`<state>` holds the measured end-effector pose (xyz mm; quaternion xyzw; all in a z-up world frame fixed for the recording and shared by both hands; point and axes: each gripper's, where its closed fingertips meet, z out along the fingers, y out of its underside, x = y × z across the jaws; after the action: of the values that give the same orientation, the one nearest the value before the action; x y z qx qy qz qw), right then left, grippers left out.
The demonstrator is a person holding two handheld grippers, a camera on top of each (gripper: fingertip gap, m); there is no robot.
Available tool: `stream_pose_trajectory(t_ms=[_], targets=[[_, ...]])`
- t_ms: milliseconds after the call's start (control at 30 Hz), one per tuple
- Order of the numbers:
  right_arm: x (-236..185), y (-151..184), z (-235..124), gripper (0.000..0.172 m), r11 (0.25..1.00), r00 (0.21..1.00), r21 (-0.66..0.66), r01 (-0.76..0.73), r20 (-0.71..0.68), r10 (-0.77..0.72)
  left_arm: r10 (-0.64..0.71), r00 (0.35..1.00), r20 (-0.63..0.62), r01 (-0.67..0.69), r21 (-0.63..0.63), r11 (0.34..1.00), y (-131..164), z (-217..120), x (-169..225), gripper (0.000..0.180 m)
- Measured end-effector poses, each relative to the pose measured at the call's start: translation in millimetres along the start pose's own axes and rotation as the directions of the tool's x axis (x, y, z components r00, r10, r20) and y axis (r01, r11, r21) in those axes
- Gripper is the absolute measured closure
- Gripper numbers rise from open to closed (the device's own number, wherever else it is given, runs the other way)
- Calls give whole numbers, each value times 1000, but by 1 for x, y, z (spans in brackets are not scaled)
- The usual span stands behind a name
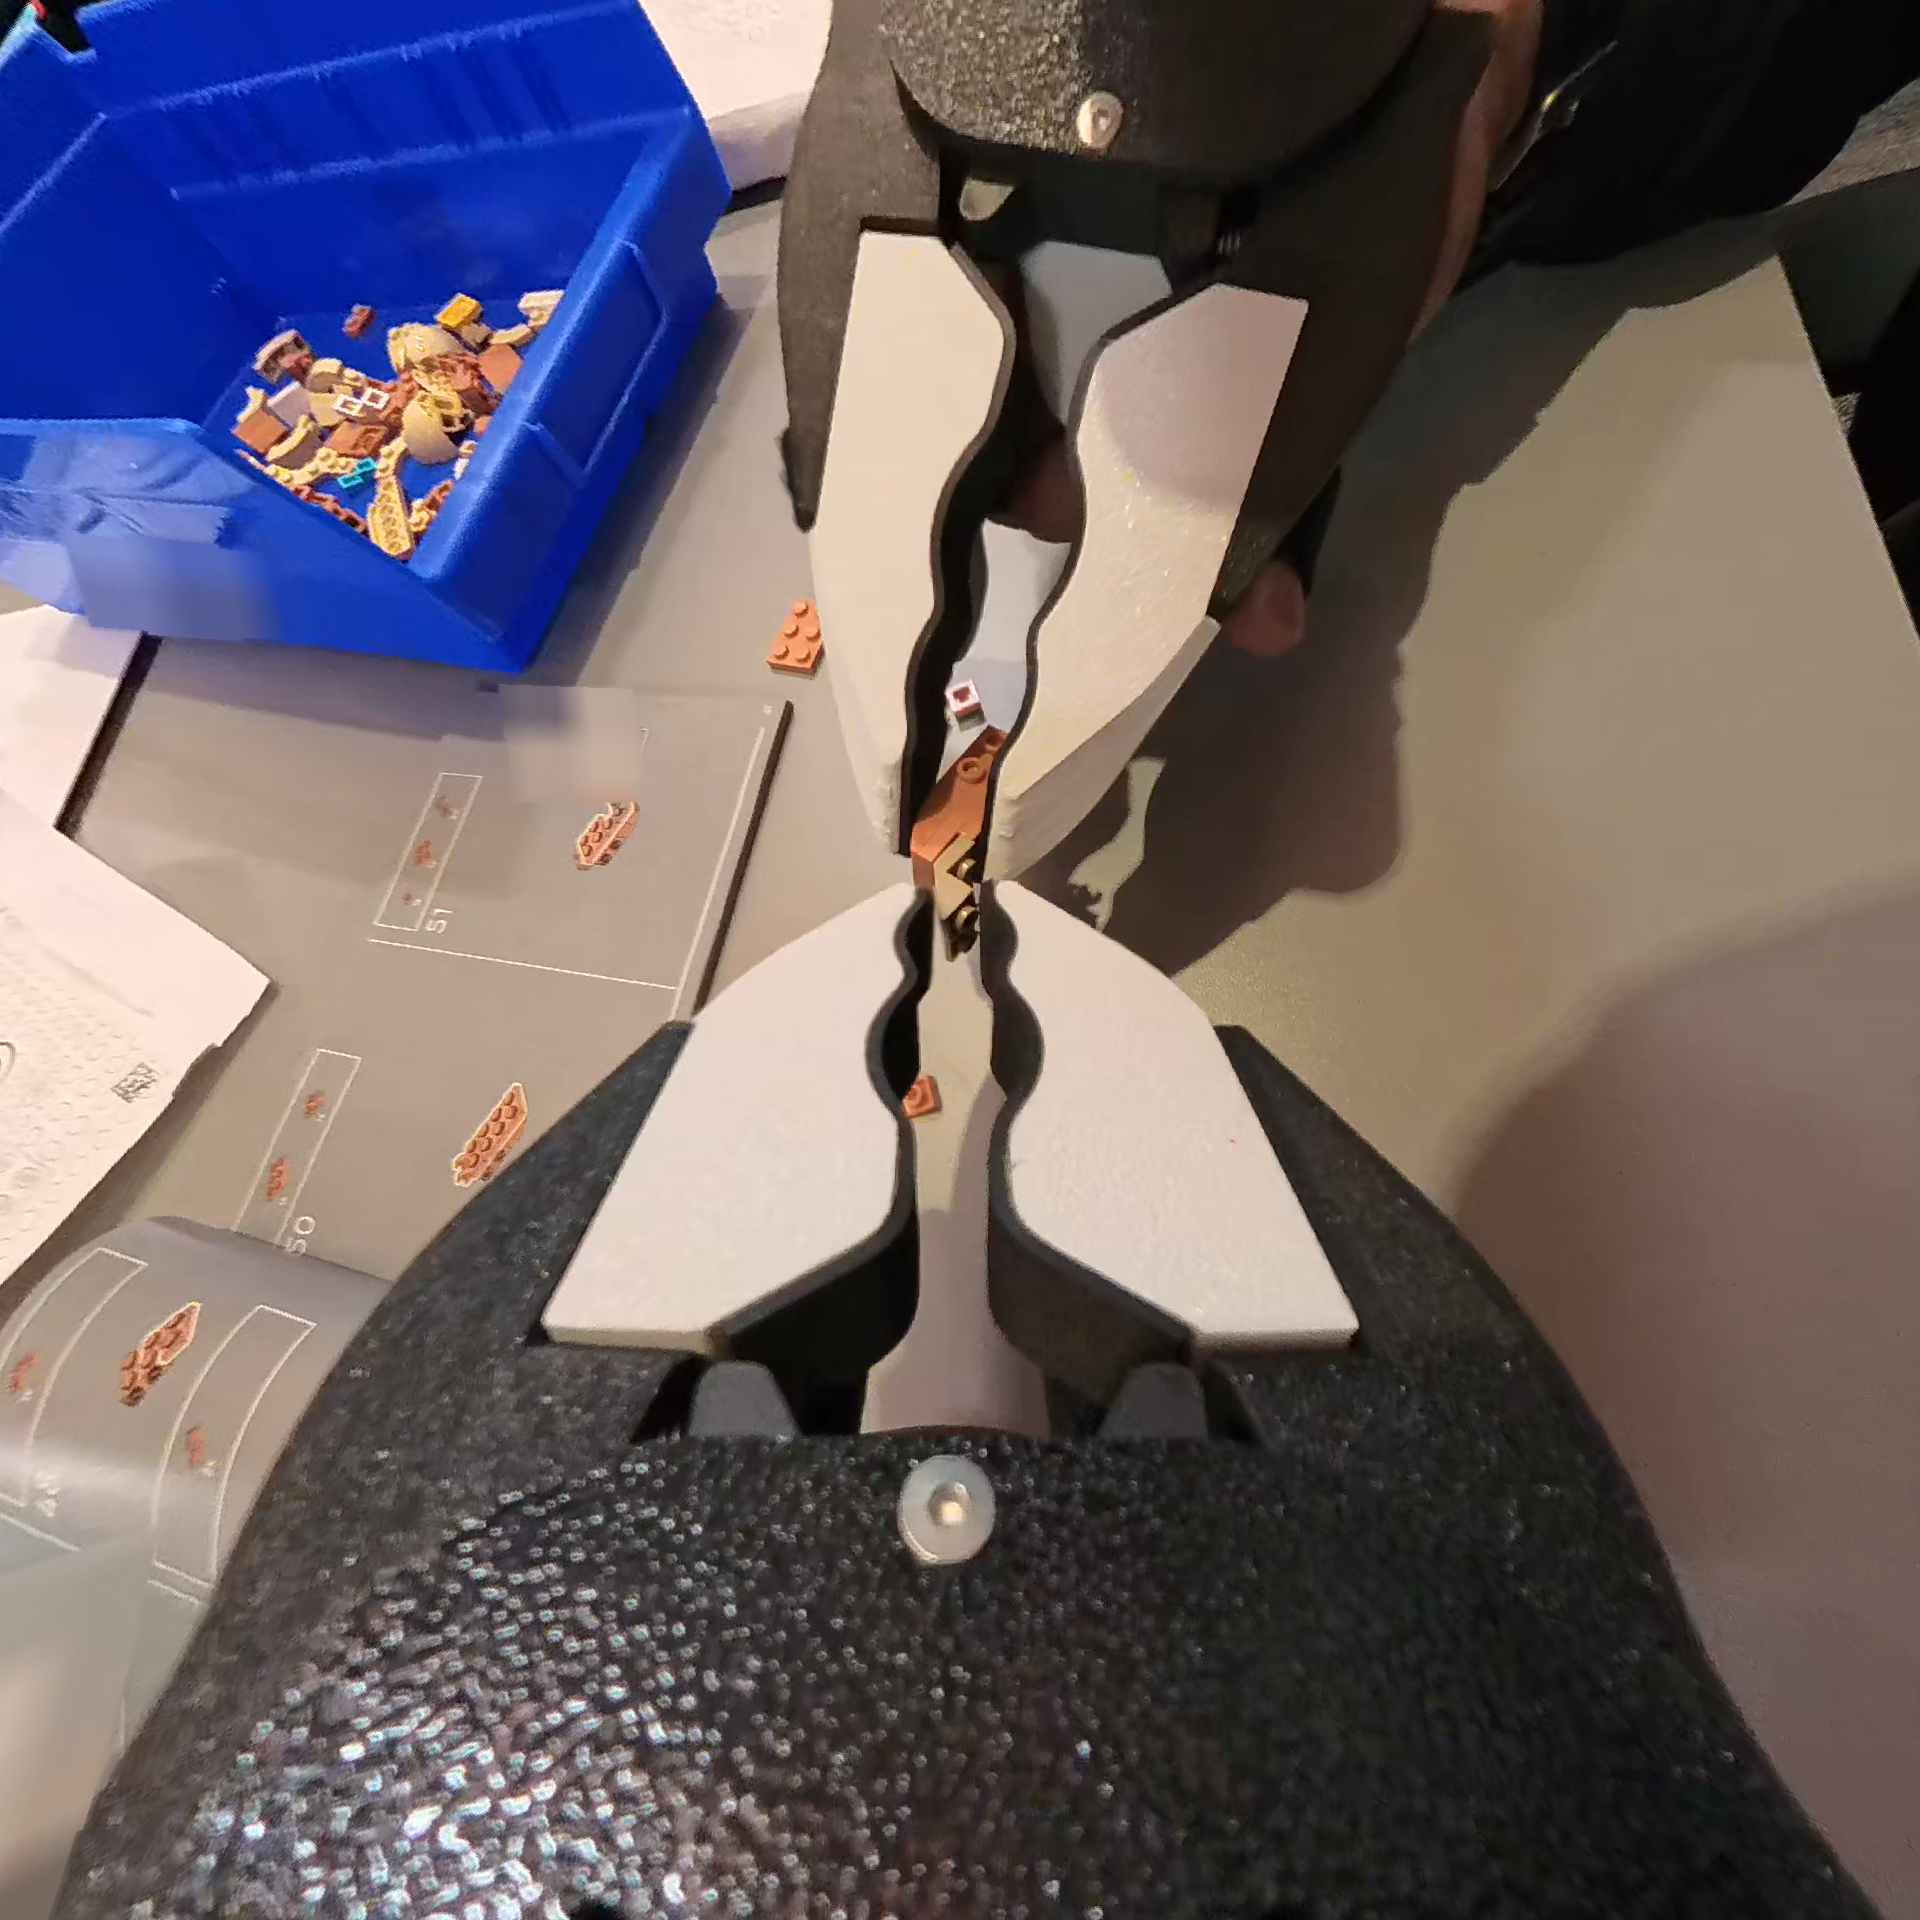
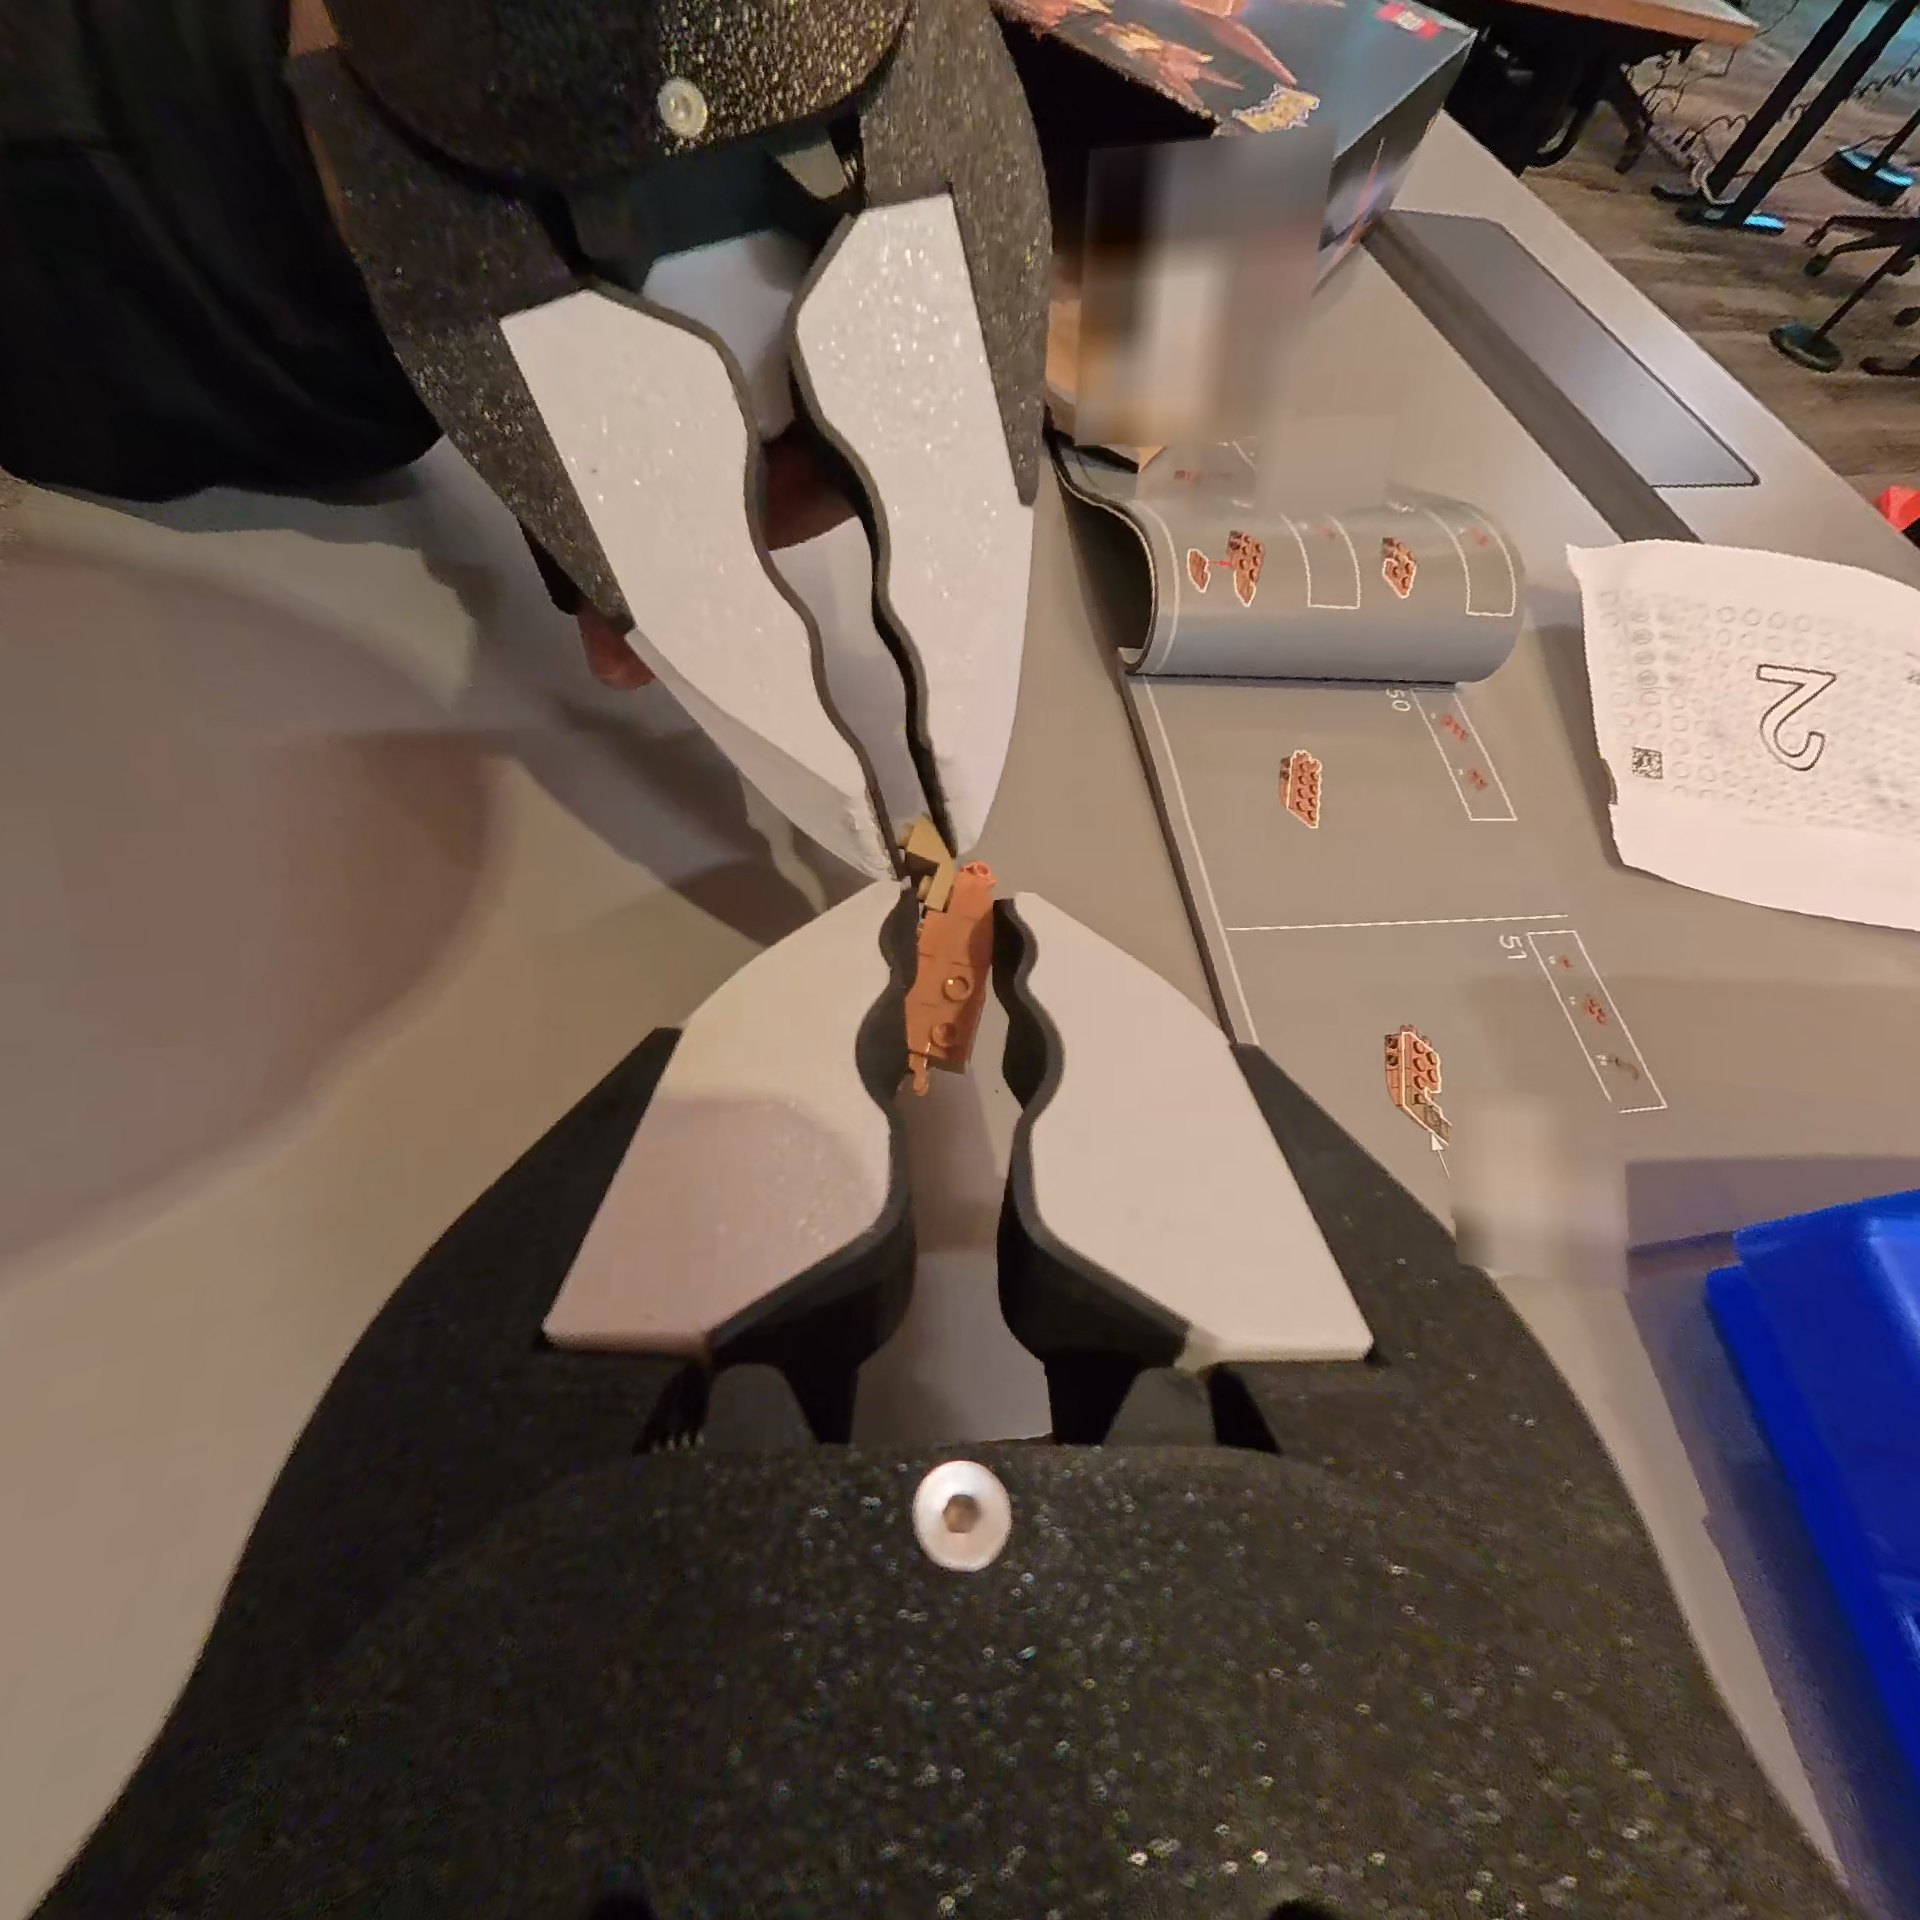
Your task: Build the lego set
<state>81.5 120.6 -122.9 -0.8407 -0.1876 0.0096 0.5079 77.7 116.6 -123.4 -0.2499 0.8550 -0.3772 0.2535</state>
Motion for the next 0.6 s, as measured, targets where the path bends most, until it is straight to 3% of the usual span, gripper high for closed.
stream_pose_trajectory(t_ms=[300, 467, 600], targets=[[-7, -11, -6, 158, 995, 998, 92, -24, 68, 17, -86, 990, -115, 96, 85, 992, -5, -8, 5, 157], [-9, -15, -10, 158, 991, 995, 129, -34, 98, 21, -135, 972, -192, 169, 174, 970, -15, -15, 7, 167], [-7, -17, -13, 158, 989, 997, 145, -16, 74, 6, -78, 984, -160, 108, 191, 976, -20, -16, 8, 174]])
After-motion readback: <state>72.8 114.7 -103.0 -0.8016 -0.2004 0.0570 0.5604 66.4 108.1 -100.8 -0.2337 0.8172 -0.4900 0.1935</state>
